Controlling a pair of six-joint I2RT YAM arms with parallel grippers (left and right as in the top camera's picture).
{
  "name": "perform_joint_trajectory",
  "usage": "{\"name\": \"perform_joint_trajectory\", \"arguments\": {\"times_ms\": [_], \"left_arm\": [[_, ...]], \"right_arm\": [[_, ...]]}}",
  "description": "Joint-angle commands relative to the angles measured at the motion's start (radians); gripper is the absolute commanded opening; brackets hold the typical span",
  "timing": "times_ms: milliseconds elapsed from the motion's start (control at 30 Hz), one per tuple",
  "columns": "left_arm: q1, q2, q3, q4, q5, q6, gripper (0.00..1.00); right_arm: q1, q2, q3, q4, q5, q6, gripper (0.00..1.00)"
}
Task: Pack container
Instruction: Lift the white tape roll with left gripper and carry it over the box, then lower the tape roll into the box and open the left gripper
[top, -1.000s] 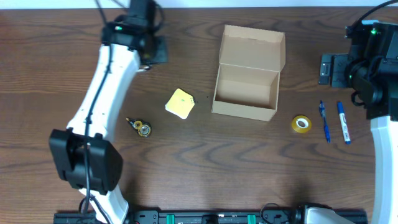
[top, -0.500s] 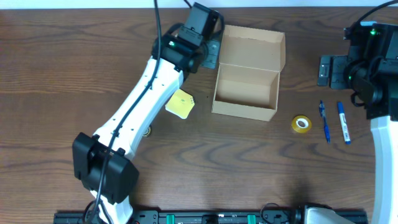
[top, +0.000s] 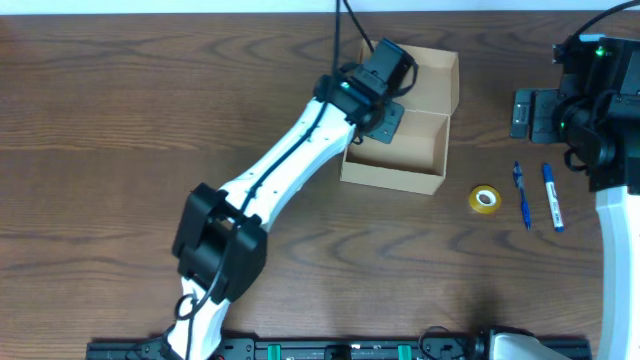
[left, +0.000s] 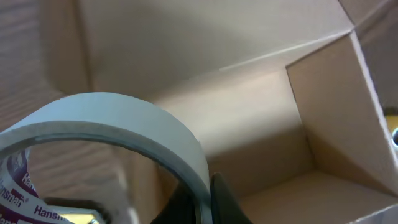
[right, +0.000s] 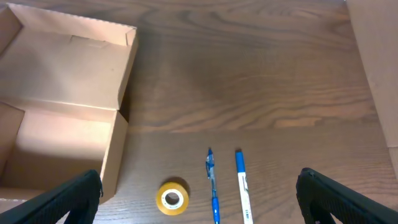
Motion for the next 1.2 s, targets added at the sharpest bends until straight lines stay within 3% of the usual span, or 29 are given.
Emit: {"name": "perform_joint_trajectory", "arguments": {"times_ms": [0,133,833,1167], "left_arm": [[-0.005,0.023,0.101,-0.034,0.025,0.018,0.05],[-0.026,0.04,0.179,-0.058,0.026,0.043,0.05],[-0.103,0.118,0.18,-0.158,0.007,0.219,0.05],[-0.096,0.176,0.18,-0.147,0.01,0.219,0.06]], "right_arm": [[0.005,0.007,0.022,0.003,-0.008,-0.003,0.99],[0.005,0.008,0.022,0.003,-0.008,-0.003,0.99],[0.005,0.018,0.022,-0.01,-0.029,-0.003,0.99],[0.005,0.018,0.022,-0.006,-0.03,-0.003,0.99]]}}
